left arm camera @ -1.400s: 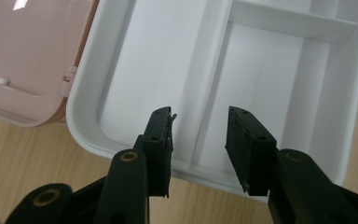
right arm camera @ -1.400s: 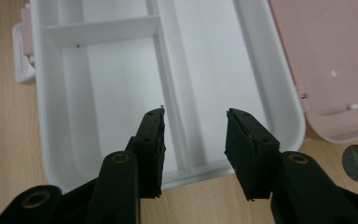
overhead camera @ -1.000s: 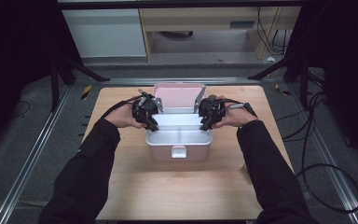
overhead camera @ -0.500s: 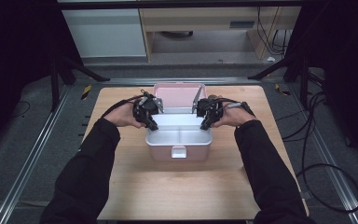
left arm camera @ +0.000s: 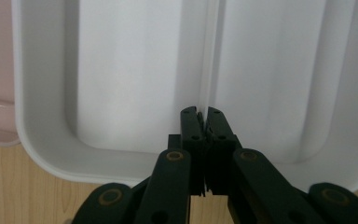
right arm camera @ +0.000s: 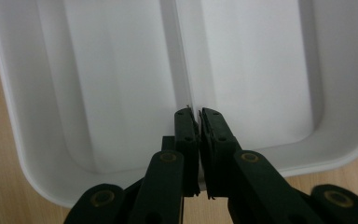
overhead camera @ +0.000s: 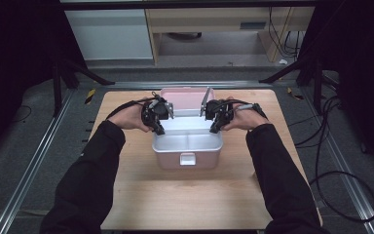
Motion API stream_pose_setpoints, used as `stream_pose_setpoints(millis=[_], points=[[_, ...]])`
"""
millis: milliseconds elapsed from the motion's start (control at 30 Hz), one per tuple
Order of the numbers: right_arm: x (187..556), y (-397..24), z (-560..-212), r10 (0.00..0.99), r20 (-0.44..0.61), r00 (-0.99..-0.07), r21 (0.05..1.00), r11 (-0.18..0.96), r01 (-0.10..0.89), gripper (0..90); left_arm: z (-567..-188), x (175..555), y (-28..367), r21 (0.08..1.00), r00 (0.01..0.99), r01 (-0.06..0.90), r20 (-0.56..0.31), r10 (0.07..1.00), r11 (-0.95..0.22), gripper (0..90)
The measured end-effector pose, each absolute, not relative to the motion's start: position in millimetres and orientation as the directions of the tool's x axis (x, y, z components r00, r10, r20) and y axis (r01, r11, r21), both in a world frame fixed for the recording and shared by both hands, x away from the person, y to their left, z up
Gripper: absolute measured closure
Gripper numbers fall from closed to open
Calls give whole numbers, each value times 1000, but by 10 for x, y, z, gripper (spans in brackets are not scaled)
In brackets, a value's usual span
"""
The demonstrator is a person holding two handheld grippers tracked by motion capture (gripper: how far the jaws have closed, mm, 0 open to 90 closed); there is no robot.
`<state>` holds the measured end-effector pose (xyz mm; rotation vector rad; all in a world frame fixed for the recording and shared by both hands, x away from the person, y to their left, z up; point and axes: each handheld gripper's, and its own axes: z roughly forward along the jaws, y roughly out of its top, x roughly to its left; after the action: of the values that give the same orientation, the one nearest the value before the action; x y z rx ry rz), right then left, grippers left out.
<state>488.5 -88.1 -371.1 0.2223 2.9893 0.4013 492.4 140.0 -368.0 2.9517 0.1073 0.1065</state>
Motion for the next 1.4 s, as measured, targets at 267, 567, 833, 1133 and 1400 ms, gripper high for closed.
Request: stream_pose_setpoints(millis=[267,567,833,1133,1400], points=[[4721,-934,-3393,154,-147,-977,307,946,102,860,-3319,4726,1402,197,991,25,123,50,-980,883],[4276,-937,-3139,148,-157,-977,319,943,91,864,-3110,4307,1414,201,991,28,122,53,-979,883],[3835,-902,-3128,137,-150,-979,301,950,87,868,-3124,3853,1414,187,992,27,115,49,-982,882],[3492,-829,-3298,138,-122,-983,296,950,96,878,-3305,3624,1509,200,996,54,62,67,-978,869],[3250,-755,-3534,114,-95,-989,286,955,82,882,-3554,3361,1528,172,998,36,41,43,-984,875]])
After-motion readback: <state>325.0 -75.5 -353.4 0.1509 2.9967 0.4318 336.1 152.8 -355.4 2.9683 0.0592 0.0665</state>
